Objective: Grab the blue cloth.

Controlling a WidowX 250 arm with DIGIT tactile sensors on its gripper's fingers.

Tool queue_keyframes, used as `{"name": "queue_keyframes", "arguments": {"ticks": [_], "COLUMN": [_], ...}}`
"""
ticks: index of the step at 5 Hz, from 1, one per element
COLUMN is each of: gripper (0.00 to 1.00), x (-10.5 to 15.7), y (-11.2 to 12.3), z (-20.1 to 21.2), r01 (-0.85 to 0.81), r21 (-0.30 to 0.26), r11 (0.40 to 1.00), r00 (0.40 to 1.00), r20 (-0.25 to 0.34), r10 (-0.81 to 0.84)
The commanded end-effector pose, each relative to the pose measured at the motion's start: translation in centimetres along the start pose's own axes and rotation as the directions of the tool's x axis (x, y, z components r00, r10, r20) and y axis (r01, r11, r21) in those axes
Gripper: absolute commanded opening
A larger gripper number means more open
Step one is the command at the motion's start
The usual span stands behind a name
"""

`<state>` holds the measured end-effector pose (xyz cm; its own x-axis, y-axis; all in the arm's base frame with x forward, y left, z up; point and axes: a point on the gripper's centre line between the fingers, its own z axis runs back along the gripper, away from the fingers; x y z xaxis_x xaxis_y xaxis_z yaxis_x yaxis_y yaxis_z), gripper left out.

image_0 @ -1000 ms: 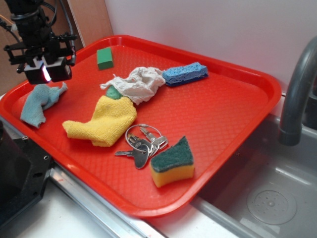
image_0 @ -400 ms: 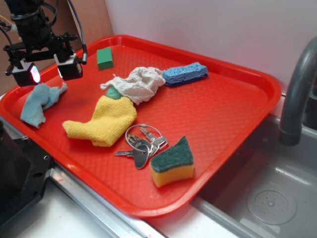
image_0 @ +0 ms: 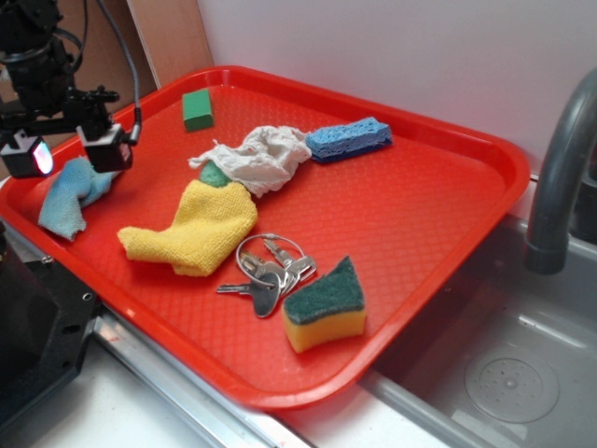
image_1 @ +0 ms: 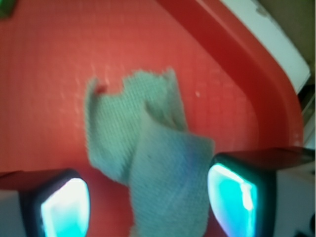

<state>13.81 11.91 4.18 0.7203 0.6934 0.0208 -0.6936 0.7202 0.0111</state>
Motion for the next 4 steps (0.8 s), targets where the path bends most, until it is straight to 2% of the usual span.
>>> {"name": "queue_keyframes", "arguments": {"ticks": [1,2,3,4], "gripper": [1.0,1.0,0.0,0.0], "x": [-0.3,0.6,0.7,0.6], "y": [2.5,1.2,0.3,-0.3], "z": [-1.7,-3.9,-4.6,-4.0], "r01": [0.075,0.111,0.115,0.134], "r21": [-0.002,-0.008,-0.013,-0.02], "r11": [0.997,0.994,0.993,0.991], "r00": [0.997,0.994,0.993,0.991], "r20": [0.022,-0.013,-0.011,-0.003], "r10": [-0.075,-0.111,-0.116,-0.134]}}
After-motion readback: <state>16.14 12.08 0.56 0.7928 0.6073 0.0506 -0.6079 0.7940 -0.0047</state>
